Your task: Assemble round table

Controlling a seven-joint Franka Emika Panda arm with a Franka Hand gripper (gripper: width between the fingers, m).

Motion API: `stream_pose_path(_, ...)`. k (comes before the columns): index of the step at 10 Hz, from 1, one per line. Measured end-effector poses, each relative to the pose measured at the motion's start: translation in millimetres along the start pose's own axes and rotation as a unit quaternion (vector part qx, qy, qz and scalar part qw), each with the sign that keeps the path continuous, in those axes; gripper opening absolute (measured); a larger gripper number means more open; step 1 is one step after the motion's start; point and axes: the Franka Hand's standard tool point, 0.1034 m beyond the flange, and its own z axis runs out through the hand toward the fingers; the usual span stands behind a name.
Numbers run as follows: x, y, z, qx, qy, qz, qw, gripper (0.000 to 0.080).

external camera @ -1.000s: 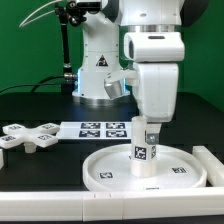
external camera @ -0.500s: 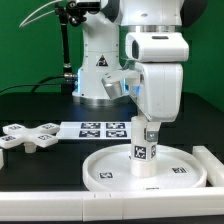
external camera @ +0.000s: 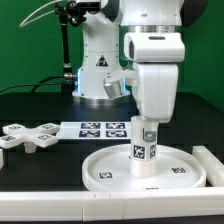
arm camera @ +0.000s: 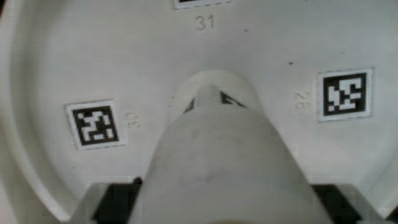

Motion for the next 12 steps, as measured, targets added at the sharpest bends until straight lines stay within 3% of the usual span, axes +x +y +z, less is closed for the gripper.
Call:
stream_pose_path(4, 0.1, -0.1, 0.0, 0.001, 0.000, 0.133, 0.991, 0.0409)
stream_pose_path(6, -1.0, -0.4, 0.2, 0.012, -0.002, 0.225, 0.974, 0.0409)
stream_pose_path(12, -1.4, -0.2, 0.5, 0.015, 0.003, 0.395, 0.918, 0.0409)
